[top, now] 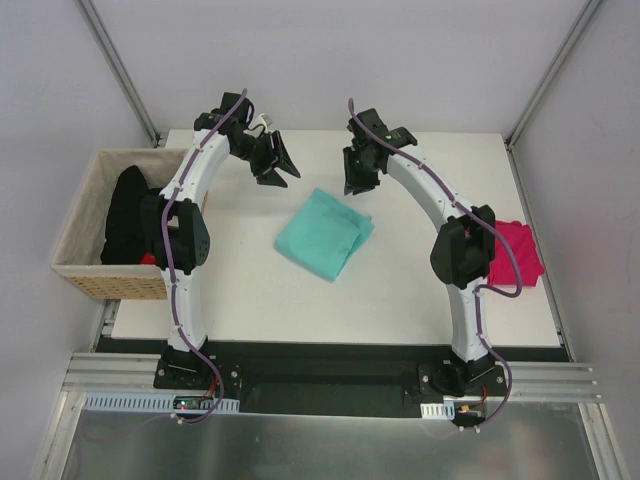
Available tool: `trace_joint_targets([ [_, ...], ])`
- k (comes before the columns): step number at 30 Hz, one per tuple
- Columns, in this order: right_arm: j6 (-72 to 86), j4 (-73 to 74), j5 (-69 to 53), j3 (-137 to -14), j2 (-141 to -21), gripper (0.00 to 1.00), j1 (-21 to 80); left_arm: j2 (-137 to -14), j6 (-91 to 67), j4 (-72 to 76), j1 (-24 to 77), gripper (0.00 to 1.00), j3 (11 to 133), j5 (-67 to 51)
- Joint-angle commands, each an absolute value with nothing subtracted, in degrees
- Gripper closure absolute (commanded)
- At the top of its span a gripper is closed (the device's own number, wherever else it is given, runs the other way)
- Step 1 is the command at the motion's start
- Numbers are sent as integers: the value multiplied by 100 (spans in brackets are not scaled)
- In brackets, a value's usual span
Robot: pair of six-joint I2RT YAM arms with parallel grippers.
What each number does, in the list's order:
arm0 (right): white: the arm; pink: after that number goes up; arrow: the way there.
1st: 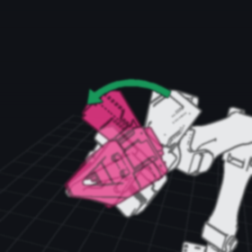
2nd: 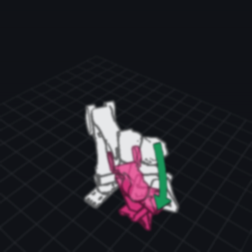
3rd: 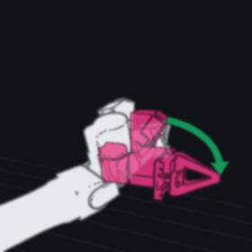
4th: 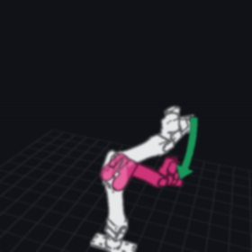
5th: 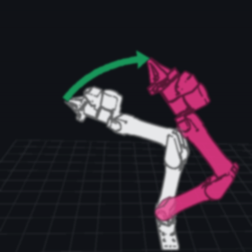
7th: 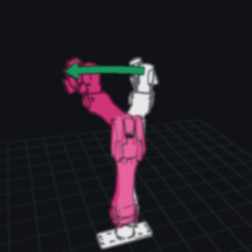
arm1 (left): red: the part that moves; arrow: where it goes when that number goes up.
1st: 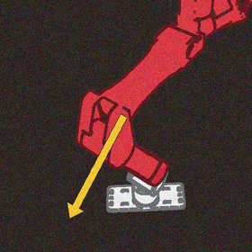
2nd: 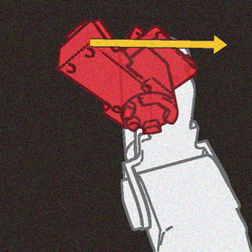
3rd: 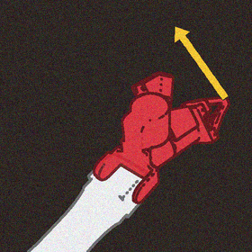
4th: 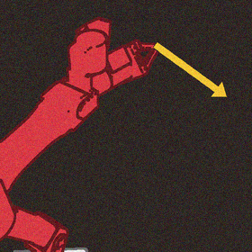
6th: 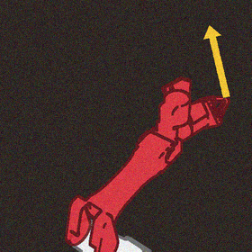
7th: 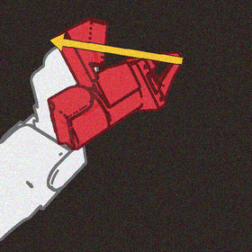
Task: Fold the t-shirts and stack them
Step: Fold the long partially folded tshirt into a neat square
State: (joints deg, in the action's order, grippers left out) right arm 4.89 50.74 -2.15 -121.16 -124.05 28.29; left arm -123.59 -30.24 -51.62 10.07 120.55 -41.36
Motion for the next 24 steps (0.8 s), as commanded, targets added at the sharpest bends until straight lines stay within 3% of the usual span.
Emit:
trace_joint_targets([
  [1, 571, 5168, -316, -11927, -12076, 76, 3207, -11655, -2856, -5195, 1011, 51, 11551, -3938],
  [3, 615, 5116, -316, -11813, -12076, 85, 3391, -11400, -2848, -5116, 1011, 51, 11365, -3868],
  [4, 667, 5063, -334, -11743, -12076, 98, 3427, -11330, -2848, -5089, 1011, 51, 11199, -3832],
  [12, 1019, 4378, -809, -10777, -11962, 99, 3656, -10627, -2830, -5036, 1011, 51, 10644, -3604],
  [24, 1564, 4096, -1020, -10266, -12103, 99, 3630, -10151, -2804, -5036, 993, 51, 10099, -3410],
])
